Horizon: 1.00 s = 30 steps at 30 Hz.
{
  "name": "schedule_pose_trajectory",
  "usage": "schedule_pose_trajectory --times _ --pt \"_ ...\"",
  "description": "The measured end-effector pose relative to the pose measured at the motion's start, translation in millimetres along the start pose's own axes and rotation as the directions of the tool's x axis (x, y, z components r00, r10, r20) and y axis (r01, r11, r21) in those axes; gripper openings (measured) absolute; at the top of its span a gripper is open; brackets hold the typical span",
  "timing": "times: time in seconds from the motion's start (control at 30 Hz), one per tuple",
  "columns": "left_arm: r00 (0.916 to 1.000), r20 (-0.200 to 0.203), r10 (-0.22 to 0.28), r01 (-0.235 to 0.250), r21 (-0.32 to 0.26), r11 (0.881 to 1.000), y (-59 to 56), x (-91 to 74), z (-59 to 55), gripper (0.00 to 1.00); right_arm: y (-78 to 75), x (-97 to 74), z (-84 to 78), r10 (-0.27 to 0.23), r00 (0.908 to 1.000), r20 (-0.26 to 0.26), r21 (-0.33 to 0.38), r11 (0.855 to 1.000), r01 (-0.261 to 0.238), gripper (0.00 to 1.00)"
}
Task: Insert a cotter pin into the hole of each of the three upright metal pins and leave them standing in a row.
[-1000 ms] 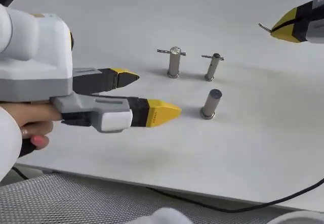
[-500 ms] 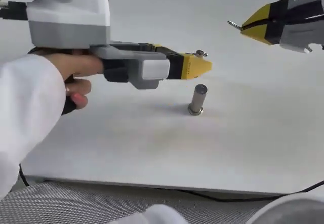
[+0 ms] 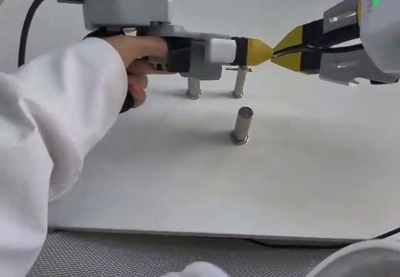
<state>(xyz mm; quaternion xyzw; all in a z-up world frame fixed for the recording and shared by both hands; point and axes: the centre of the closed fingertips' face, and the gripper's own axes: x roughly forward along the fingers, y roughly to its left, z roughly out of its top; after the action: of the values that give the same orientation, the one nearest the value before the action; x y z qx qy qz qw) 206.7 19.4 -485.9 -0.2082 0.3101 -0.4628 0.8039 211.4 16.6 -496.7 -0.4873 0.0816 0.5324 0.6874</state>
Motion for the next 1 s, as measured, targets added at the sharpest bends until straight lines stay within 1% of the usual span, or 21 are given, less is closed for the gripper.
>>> schedule_pose_trajectory --times 0.03,0.07,0.13,0.2,0.27,0.4,0.53,0.6,0.63,0.67,0.7,0.73,0.87,1.0 --pt "1.0 0.0 0.003 -0.003 0.002 1.0 0.7 1.0 0.0 0.09 0.8 0.1 -0.2 0.005 1.0 -0.006 -0.025 1.0 -0.005 0.0" --pt "1.0 -0.002 0.002 -0.002 0.005 1.0 0.9 2.9 -0.3 0.08 0.7 0.2 0.6 0.0 1.0 -0.001 -0.013 1.0 0.0 0.0" --pt "0.9999 -0.011 0.0 0.0 0.009 1.0 1.6 4.5 -1.3 0.03 2.1 0.5 1.6 0.005 1.0 0.004 -0.005 1.0 -0.005 0.0" --pt "0.9999 -0.012 0.005 -0.005 0.011 1.0 3.5 5.7 -1.0 0.01 3.5 0.6 2.2 0.003 1.0 0.001 -0.02 1.0 -0.003 0.0" --pt "0.9999 -0.016 0.001 -0.001 0.003 1.0 5.9 7.1 -0.4 0.01 4.4 0.3 1.7 0.006 1.0 0.003 -0.014 1.0 -0.006 0.0" --pt "0.9997 -0.024 -0.002 0.002 0.005 1.0 4.0 8.6 -2.5 0.01 4.8 0.3 1.0 0.004 1.0 0.002 -0.014 1.0 -0.004 0.0" --pt "0.9995 -0.032 -0.004 0.004 0.003 1.0 5.2 10.3 -3.1 0.01 5.7 0.1 0.7 0.006 1.0 0.001 -0.014 1.0 -0.006 0.0" --pt "0.9994 -0.033 -0.005 0.005 0.022 1.0 2.5 10.1 -5.1 0.01 6.7 -0.1 0.8 0.008 1.0 0.002 -0.009 1.0 -0.008 0.0" --pt "0.9995 -0.031 -0.004 0.005 0.03 1.0 -0.8 9.4 -6.6 0.01 7.4 -0.5 2.7 0.008 1.0 0.004 -0.004 1.0 -0.008 0.0" --pt "0.9995 -0.03 -0.004 0.005 0.03 1.0 -2.3 8.9 -7.2 0.01 7.4 -0.8 3.0 0.006 1.0 0.006 0.003 1.0 -0.006 0.0" --pt "0.9995 -0.032 -0.006 0.007 0.027 1.0 -3.2 8.5 -7.4 0.01 7.8 -1.2 3.3 0.01 0.9999 0.014 0.021 1.0 -0.01 0.0" --pt "0.9995 -0.032 -0.007 0.008 0.025 1.0 -3.5 8.3 -7.5 0.01 7.7 -1.4 3.4 0.009 0.9998 0.015 0.024 1.0 -0.01 0.0" --pt "0.9994 -0.032 -0.012 0.012 0.017 1.0 -7.3 6.9 -8.8 0.02 7.3 -2.3 2.1 0.003 0.9999 0.015 0.021 1.0 -0.003 0.0" --pt "0.9986 -0.047 -0.024 0.024 -0.015 1.0 -10.9 4.5 -12.5 0.02 9.0 -2.9 4.4 0.003 0.9998 0.019 0.01 1.0 -0.003 0.0"
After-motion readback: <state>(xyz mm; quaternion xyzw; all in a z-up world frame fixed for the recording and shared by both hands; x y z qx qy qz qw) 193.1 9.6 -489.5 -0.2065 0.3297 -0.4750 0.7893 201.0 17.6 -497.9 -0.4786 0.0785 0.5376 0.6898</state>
